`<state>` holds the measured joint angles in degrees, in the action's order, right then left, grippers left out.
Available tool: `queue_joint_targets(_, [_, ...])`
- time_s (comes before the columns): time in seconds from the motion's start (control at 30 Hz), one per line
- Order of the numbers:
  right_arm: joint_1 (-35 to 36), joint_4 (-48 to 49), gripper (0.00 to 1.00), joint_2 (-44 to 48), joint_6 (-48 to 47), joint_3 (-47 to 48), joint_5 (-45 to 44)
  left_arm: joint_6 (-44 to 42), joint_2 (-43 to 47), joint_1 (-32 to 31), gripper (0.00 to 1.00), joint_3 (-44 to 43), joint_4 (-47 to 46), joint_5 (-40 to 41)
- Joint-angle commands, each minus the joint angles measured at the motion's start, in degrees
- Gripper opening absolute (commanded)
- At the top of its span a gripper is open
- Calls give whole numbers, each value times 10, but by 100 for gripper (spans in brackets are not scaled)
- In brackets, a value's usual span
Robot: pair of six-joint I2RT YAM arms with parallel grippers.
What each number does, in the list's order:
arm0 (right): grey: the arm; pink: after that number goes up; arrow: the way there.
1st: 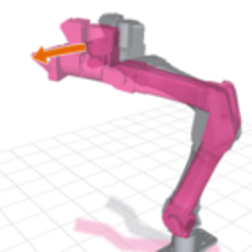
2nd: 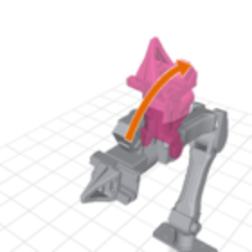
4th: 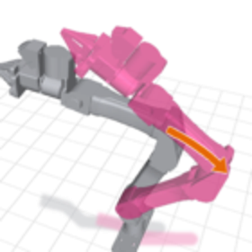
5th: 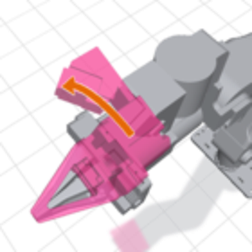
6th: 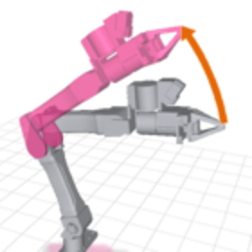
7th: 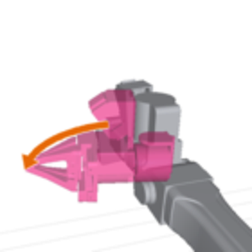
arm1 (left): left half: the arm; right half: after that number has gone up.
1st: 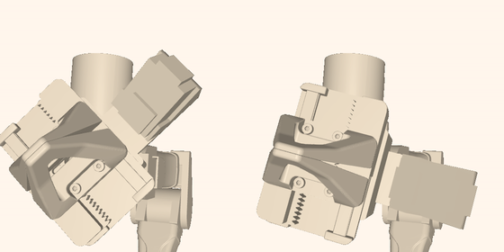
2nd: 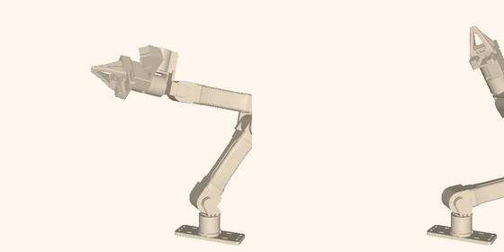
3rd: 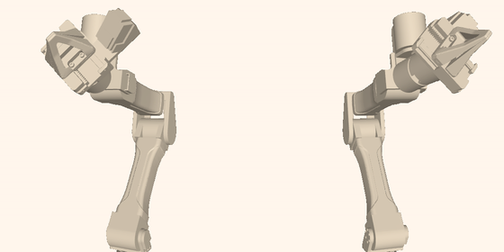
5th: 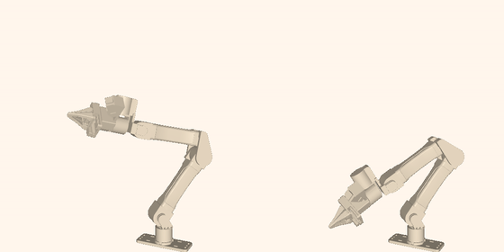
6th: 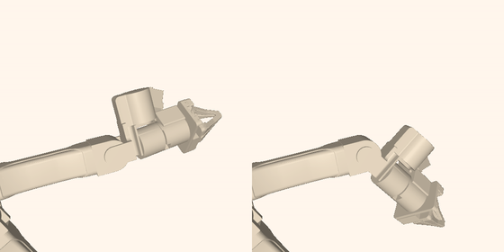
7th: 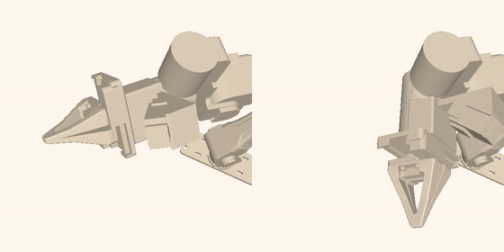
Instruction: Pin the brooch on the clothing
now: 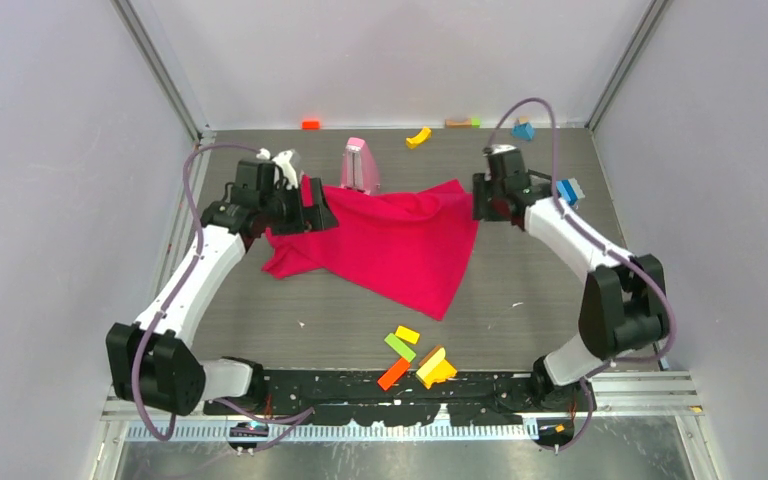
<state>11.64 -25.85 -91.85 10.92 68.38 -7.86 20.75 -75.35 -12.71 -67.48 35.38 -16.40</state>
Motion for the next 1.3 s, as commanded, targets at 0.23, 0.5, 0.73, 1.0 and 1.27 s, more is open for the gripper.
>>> queue_joint_targets(0.23, [277,188,32,177,16,-141,60,238,170,-45,91,180,-136,-178])
queue_joint_targets(0.5, [407,249,32,192,4,-153,22,312,194,-70,83,224,-194,-216])
queue_joint_targets(0.73, [456,240,32,186,-14,-129,6,332,181,-100,67,234,-226,-208])
queue_joint_targets(1.0, [475,236,32,181,-23,-114,3,335,158,-123,49,238,-239,-192])
queue_joint_targets(1.27, [484,229,32,179,-27,-105,4,339,151,-132,30,240,-248,-182])
